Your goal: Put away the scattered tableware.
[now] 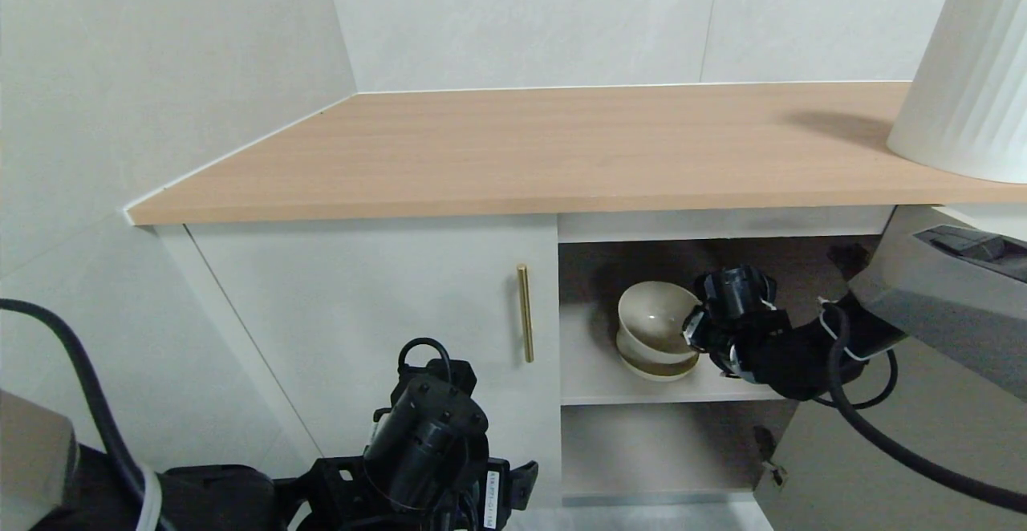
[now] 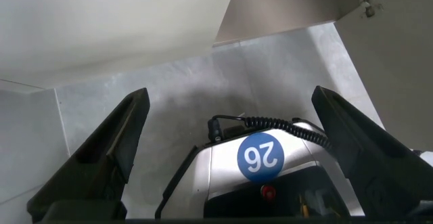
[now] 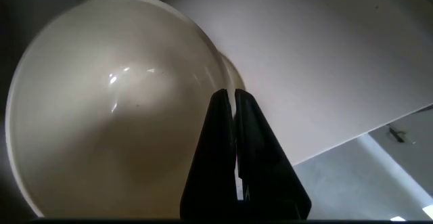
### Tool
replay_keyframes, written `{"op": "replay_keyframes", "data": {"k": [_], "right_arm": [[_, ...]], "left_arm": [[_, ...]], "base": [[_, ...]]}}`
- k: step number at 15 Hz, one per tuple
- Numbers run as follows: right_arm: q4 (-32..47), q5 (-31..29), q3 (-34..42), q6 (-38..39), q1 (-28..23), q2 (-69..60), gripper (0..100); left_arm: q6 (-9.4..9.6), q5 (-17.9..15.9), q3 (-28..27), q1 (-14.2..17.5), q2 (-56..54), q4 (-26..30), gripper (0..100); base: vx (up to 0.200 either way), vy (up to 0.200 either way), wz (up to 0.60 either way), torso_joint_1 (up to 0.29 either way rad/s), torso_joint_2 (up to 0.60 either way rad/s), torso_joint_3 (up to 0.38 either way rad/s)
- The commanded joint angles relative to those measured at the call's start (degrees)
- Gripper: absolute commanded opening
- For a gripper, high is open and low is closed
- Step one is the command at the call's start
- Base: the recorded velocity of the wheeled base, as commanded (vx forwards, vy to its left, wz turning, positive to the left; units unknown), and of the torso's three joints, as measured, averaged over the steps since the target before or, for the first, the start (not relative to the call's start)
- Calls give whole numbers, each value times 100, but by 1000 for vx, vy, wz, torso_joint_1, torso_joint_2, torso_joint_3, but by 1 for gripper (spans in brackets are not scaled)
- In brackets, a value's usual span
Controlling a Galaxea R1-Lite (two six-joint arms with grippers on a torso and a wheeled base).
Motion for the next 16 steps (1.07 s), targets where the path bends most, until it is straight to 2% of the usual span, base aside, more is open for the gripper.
{"op": "replay_keyframes", "data": {"k": [1, 16], "right_arm": [[-23, -18, -53, -15, 6, 148, 0], [-41, -45, -80, -112, 23, 271, 0]], "left_arm": [[0, 2, -1, -1, 6, -1, 100], [0, 2, -1, -1, 6, 7, 100]], "base": [[0, 0, 0, 0, 0, 0], [0, 0, 0, 0, 0, 0]]}}
